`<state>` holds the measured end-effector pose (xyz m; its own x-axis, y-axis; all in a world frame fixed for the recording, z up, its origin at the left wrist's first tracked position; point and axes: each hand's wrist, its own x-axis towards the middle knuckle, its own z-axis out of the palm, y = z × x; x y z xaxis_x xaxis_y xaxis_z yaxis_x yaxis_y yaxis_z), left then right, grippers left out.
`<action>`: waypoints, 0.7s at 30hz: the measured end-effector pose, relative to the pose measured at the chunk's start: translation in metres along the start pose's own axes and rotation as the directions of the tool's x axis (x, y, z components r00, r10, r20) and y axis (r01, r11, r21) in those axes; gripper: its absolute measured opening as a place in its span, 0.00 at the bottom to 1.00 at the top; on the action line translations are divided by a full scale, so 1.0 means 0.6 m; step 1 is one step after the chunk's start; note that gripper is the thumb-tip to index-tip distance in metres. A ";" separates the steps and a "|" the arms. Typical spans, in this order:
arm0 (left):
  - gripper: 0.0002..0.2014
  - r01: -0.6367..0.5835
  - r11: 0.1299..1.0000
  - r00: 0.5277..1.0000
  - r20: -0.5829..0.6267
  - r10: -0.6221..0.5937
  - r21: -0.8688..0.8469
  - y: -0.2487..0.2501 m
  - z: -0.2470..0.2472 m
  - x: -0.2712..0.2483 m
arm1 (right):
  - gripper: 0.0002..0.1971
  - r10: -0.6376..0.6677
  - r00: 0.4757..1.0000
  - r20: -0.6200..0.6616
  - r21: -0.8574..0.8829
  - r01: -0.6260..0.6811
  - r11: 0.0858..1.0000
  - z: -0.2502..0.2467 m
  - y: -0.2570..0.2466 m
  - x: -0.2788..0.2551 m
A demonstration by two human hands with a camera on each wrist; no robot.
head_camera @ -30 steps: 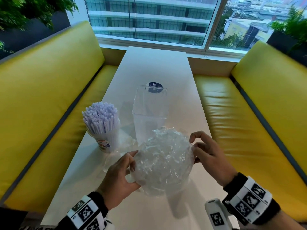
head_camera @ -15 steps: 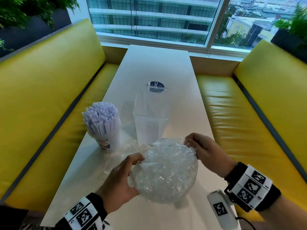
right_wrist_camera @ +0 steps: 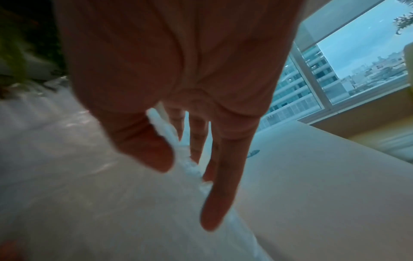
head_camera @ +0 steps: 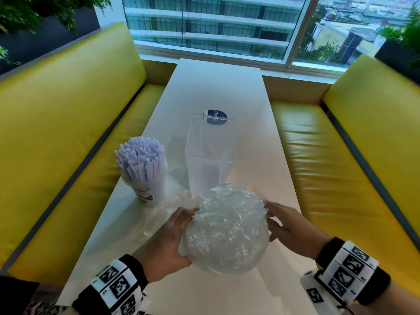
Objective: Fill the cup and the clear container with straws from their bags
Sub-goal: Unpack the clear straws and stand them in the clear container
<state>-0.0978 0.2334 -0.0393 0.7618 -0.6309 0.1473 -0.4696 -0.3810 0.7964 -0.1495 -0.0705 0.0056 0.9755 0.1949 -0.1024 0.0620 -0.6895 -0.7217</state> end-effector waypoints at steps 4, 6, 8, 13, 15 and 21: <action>0.51 0.102 0.990 0.993 0.070 -0.095 -0.098 0.018 0.010 0.006 | 0.53 0.012 0.968 0.252 0.040 -0.023 0.999 0.007 -0.019 -0.019; 0.52 0.158 0.976 0.986 0.070 -0.149 -0.149 0.007 0.015 0.008 | 0.61 0.027 0.971 0.238 0.068 -0.044 0.997 0.023 -0.016 -0.014; 0.48 0.280 0.952 0.956 0.123 -0.265 -0.125 -0.012 0.020 0.008 | 0.63 0.066 0.986 0.155 0.054 -0.076 0.996 0.048 0.002 -0.005; 0.14 0.437 0.872 0.855 0.201 -0.479 0.220 0.013 0.028 0.021 | 0.56 0.159 0.986 0.054 -0.033 -0.157 0.987 0.093 0.028 0.007; 0.21 0.437 0.883 0.868 0.177 -0.464 0.171 0.026 0.029 0.026 | 0.54 0.171 0.985 0.021 0.011 -0.171 0.985 0.094 0.034 0.008; 0.59 0.422 0.881 0.899 0.221 -0.377 -0.212 0.005 0.025 0.012 | 0.47 0.109 0.988 -0.111 0.272 -0.075 0.959 0.099 0.031 0.005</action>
<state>-0.1004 0.2180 -0.0448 0.7634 -0.5731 -0.2980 0.0022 -0.4591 0.8884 -0.1581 -0.0413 -0.0487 0.9937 0.0401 -0.1042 -0.0717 -0.4860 -0.8710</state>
